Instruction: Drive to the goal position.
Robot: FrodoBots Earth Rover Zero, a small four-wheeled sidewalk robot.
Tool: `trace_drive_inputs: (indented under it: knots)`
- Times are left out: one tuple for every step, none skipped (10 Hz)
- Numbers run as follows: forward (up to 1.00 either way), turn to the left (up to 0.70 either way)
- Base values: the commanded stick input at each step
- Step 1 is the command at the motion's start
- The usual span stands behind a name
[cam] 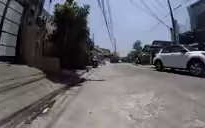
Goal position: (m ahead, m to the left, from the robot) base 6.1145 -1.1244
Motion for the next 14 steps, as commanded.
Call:
trace_drive_inputs:
  knots:
    - [1.0,0.0]
    - [1.0,-0.05]
    - [1.0,-0.39]
    - [1.0,-0.4]
    - [1.0,-0.4]
    - [1.0,-0.4]
    - [1.0,-0.25]
    - [1.0,-0.06]
    - [1.0,0.0]
    - [1.0,0.0]
    - [1.0,0.0]
    - [1.0,0.0]
    - [1.0,0.0]
    - [1.0,0.0]
